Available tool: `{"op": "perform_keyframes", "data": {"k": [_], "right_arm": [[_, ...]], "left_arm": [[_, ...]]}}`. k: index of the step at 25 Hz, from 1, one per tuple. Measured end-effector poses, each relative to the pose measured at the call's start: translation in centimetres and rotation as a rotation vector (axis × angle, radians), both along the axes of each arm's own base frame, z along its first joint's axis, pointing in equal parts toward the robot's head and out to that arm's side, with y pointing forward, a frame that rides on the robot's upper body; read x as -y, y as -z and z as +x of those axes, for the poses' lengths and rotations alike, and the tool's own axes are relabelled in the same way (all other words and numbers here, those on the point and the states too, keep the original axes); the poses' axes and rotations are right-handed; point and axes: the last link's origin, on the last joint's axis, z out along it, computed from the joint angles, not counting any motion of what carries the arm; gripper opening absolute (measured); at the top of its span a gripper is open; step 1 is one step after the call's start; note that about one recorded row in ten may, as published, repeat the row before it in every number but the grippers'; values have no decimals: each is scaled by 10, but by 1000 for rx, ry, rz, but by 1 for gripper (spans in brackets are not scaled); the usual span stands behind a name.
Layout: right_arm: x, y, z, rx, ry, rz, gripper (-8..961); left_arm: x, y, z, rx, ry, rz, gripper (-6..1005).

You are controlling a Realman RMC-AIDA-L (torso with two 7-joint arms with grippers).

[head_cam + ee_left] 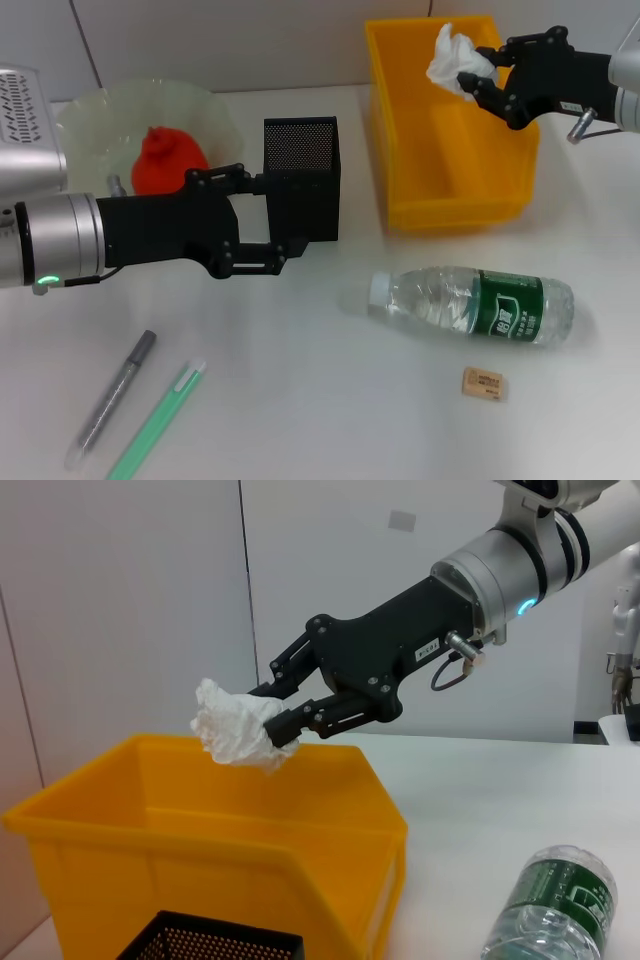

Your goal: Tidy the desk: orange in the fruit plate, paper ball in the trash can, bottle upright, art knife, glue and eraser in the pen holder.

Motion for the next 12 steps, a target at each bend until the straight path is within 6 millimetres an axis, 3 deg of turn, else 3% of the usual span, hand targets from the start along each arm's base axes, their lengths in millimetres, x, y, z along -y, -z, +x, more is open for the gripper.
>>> {"op": "perform_keyframes", "data": {"k": [12], "right_arm": [[3,2,2,-11,7,-5,495]], "left_arm": [[0,0,0,-1,1,-1,835]]}}
